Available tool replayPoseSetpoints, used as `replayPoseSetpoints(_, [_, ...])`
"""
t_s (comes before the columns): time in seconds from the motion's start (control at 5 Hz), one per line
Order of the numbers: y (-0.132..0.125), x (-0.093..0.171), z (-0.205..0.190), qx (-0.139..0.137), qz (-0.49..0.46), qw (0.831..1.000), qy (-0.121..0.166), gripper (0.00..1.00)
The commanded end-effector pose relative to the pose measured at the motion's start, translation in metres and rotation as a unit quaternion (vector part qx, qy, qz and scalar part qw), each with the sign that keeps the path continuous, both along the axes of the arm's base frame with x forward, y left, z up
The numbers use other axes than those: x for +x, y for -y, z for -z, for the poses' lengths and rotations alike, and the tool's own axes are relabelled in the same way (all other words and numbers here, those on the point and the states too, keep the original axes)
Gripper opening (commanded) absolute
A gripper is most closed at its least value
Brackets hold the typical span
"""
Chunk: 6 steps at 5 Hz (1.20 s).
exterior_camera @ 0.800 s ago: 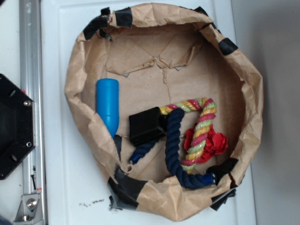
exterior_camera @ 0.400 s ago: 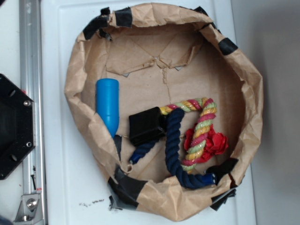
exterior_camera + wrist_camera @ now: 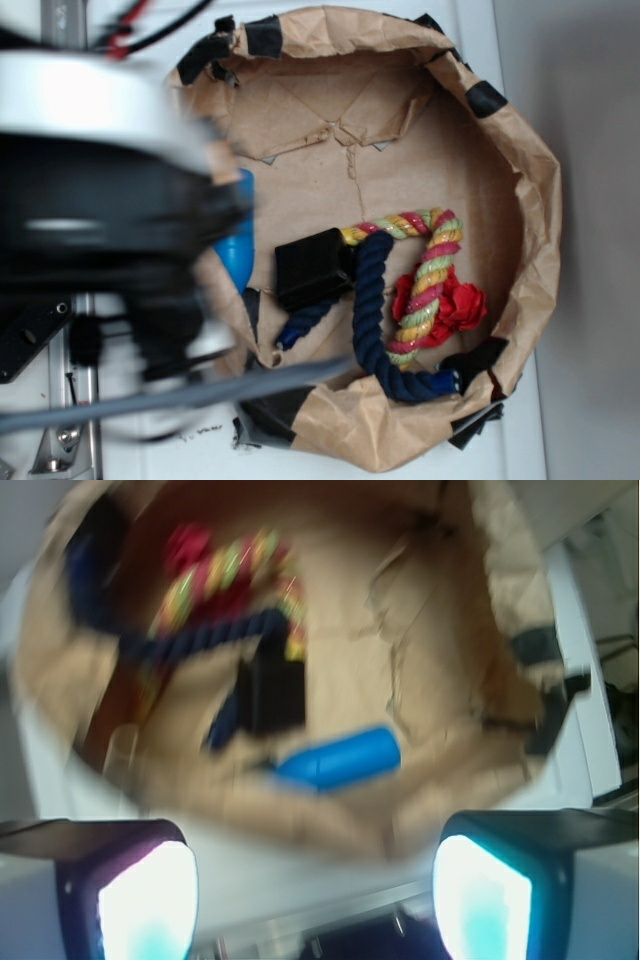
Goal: Grab the blue bottle.
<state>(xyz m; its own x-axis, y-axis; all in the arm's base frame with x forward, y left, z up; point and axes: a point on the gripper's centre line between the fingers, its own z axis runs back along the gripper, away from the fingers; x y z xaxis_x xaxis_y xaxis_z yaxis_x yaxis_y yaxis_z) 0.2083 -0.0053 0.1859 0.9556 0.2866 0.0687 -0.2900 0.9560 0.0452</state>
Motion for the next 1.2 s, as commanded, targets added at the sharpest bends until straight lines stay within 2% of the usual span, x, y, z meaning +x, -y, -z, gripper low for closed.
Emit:
replayPoseSetpoints(0.0, [-0.034, 0.029, 0.061, -0.038, -0.191, 0.980, -0.038, 1.00])
replayPoseSetpoints(0.2, [-0.026, 0.019, 0.094, -0.036, -0.185, 0.980, -0.067, 1.00])
replayPoseSetpoints(0.4, [-0.021, 0.002, 0.112, -0.057, -0.157, 0.982, -0.092, 1.00])
replayPoseSetpoints(1.0, [-0.021, 0.002, 0.112, -0.057, -0.157, 0.982, -0.092, 1.00])
